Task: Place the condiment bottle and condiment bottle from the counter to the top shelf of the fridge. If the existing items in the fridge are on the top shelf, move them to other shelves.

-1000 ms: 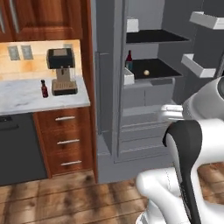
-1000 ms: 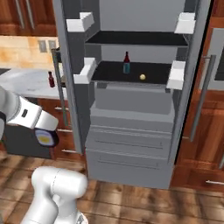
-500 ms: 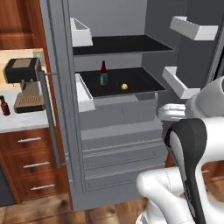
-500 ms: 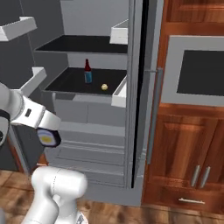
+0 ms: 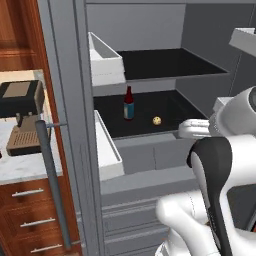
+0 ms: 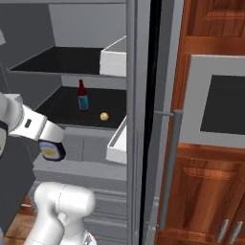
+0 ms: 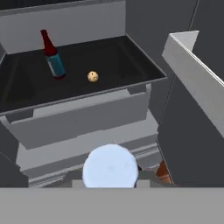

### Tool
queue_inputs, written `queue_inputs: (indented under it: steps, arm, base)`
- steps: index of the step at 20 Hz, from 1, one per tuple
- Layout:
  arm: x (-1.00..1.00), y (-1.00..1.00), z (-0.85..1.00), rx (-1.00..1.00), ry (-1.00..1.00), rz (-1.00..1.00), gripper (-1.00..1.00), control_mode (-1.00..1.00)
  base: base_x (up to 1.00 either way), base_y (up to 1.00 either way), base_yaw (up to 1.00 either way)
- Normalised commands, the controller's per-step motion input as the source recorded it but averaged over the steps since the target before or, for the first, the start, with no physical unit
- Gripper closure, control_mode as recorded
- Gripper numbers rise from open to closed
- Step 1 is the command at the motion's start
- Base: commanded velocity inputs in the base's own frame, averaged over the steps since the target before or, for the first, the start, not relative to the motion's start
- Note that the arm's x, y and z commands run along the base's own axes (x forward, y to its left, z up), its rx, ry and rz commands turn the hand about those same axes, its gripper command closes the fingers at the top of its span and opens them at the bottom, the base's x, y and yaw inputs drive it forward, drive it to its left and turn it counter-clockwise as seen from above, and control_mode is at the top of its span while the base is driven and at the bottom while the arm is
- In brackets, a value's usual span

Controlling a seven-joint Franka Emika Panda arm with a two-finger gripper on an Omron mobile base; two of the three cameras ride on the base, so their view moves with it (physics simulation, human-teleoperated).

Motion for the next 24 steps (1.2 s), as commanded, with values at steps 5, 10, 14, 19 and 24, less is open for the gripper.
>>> queue_inputs:
  steps: [5,10,14,19,24]
  arm:
    - [0.00,0.00,0.00,0.00,0.00,0.00,1.00,1.00]
    - [0.20,0.00,0.60,0.00,-0.29,0.01,1.00,-1.00]
    - [0.46,0.00,1.00,0.00,-0.53,0.00,1.00,-1.00]
    - [0.89,0.00,1.00,0.00,-0.42,0.00,1.00,-1.00]
    - [1.00,0.00,0.49,0.00,-0.27,0.00,1.00,-1.00]
  base:
    - [0.68,0.01,0.00]
    - [0.16,0.00,0.01]
    - [0.00,0.00,0.00]
    - [0.00,0.00,0.00]
    - [0.00,0.00,0.00]
